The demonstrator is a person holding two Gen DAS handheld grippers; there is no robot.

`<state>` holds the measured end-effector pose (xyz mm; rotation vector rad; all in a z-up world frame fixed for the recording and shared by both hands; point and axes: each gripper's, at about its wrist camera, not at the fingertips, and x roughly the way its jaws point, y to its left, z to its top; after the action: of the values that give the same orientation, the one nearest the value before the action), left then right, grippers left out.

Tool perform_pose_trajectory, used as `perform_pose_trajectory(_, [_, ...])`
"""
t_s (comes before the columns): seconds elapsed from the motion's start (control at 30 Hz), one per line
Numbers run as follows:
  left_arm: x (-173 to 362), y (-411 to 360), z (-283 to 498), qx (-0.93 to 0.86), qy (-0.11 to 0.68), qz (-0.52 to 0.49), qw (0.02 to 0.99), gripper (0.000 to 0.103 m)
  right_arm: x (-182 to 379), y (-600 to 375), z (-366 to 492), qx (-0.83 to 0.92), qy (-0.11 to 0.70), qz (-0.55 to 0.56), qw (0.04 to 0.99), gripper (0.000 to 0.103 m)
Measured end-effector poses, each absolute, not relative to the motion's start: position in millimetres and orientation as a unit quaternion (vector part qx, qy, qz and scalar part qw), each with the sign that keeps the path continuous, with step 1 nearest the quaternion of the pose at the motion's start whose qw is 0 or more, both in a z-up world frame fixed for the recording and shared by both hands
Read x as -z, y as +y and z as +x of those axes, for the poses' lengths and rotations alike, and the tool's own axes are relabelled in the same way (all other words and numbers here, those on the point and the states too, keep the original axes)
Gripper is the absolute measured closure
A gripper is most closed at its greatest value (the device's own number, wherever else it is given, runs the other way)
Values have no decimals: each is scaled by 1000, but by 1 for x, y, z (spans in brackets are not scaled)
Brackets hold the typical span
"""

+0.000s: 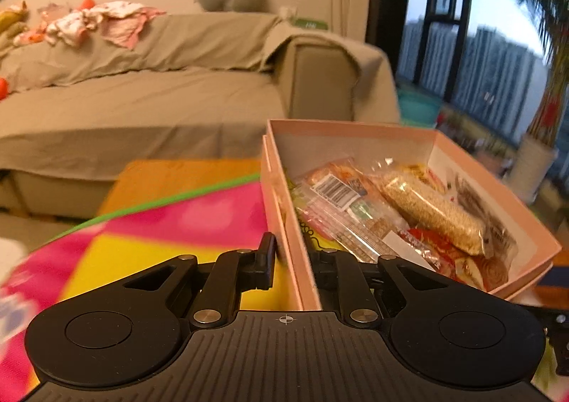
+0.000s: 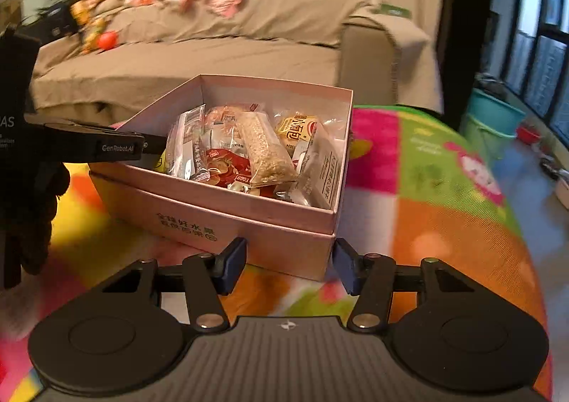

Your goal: Organize objects

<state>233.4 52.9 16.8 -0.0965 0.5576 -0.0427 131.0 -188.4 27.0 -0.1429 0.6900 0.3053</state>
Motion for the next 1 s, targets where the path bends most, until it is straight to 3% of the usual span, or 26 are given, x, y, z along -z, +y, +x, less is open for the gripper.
perform_pose_trajectory(0.07, [-14, 50, 250, 22, 270, -40, 962, 84, -24, -197, 151, -132, 330, -61, 933, 49])
perform_pose_trajectory(0.23, [-20, 43, 249, -37, 280, 29, 959, 55, -12, -200, 166, -126, 319, -53, 938, 44])
perform_pose_trajectory(0.43, [-40, 60, 202, -43, 237, 2, 970, 35, -10, -205, 149, -95, 286, -48, 952, 14])
perform_pose_trajectory(0.47, [-46, 60, 184, -44, 222, 2, 974, 34, -14, -208, 142, -88, 280, -42, 955, 7])
perform_pose_trajectory(0.5, [-52, 59, 165, -47, 208, 2, 977, 39, -16, -211, 136, -87, 279, -38, 956, 1])
perform_pose_trajectory(0.53, [-56, 57, 142, -50, 193, 5, 980, 40, -18, -213, 126, -87, 280, -34, 955, 0])
perform_pose_trajectory(0.77, [-42, 25, 19, 34, 238, 10, 971, 38, -11, -215, 48, -93, 334, -8, 938, 0])
perform_pose_trajectory(1.0, [-4, 3, -4, 9, 294, 31, 955, 40, 5, -192, 23, -84, 347, -40, 933, 0])
